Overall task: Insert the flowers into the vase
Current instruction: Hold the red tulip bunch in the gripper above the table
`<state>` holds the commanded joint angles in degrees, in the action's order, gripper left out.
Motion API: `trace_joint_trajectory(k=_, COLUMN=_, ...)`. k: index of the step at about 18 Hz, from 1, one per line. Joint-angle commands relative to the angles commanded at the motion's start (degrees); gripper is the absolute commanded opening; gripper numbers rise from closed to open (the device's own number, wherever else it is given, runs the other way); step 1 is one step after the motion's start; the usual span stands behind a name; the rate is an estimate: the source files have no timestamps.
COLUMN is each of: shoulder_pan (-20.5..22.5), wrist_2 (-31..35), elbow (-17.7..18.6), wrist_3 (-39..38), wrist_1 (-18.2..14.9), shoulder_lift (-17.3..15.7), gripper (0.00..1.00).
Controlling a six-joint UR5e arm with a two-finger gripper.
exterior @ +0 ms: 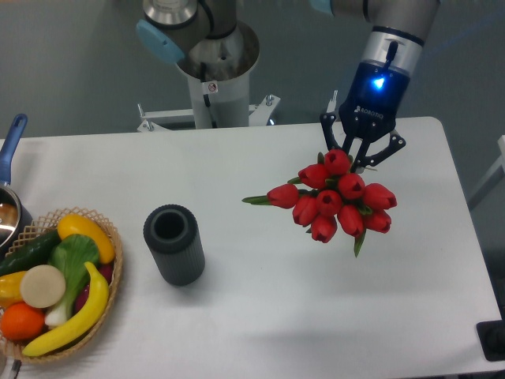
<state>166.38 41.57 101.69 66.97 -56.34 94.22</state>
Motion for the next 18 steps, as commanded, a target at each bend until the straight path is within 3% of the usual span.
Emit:
trace_joint_trajectory(k=14, shoulder_pan=0.09, wrist_2=-4.04, elbow=0.7, wrist_3=0.35, wrist_1=0.09, shoulder_lift=0.09, gripper=0.18)
trace_joint_trajectory(k=18, shoulder_pan=-0.35, wrist_2=-6.41, elbow=0.79, wrist_3=0.35, wrist_1=1.67, shoulder_lift=0.53, gripper=0.18)
